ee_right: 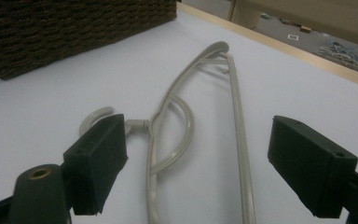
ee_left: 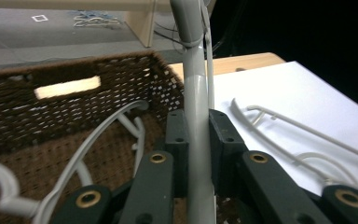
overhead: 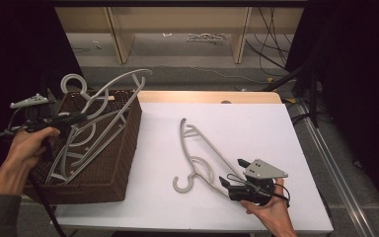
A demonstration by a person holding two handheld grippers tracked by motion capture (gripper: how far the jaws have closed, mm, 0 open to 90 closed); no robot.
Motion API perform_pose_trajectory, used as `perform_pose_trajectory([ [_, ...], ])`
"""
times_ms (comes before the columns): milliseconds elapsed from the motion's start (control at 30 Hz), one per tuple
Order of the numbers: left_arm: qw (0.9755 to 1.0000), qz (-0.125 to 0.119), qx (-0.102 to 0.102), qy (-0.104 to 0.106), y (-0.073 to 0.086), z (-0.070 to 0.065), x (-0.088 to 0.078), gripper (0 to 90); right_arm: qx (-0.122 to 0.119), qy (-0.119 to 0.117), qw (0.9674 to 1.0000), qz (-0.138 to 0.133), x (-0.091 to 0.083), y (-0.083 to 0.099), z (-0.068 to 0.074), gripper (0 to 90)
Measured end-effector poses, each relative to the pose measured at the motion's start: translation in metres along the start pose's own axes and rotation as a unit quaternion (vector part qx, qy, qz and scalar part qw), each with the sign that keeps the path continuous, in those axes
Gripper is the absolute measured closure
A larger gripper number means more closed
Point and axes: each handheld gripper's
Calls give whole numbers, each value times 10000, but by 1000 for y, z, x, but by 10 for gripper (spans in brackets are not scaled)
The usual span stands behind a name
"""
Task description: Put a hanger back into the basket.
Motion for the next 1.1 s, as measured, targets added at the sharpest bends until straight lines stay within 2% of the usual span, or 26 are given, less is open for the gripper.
perform_pose_trajectory([
  [167,10000,38,22,-86,5,8,-5,795,-27,-12,10000,25,0,0,0,204],
  [300,9999,2,-41,-112,10,17,-8,795,-18,-18,10000,41,1,1,0,205],
  [567,9999,36,31,-158,20,29,-16,795,-7,-28,10000,52,1,1,0,205],
  [667,9997,43,-17,-232,24,34,-20,795,-8,-25,10000,46,1,1,-1,204],
  [900,9992,183,-56,-365,34,43,-24,795,-16,-20,10000,54,2,1,-1,204],
  [1100,9989,311,-35,-362,41,46,-25,795,0,-23,10000,72,2,2,-1,205],
])
Point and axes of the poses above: each handheld gripper's, and its own axes: x roughly forward along the jaws, y roughly out of its underside, z roughly to its left, and after that the axes turned 1 degree about -z, right-handed
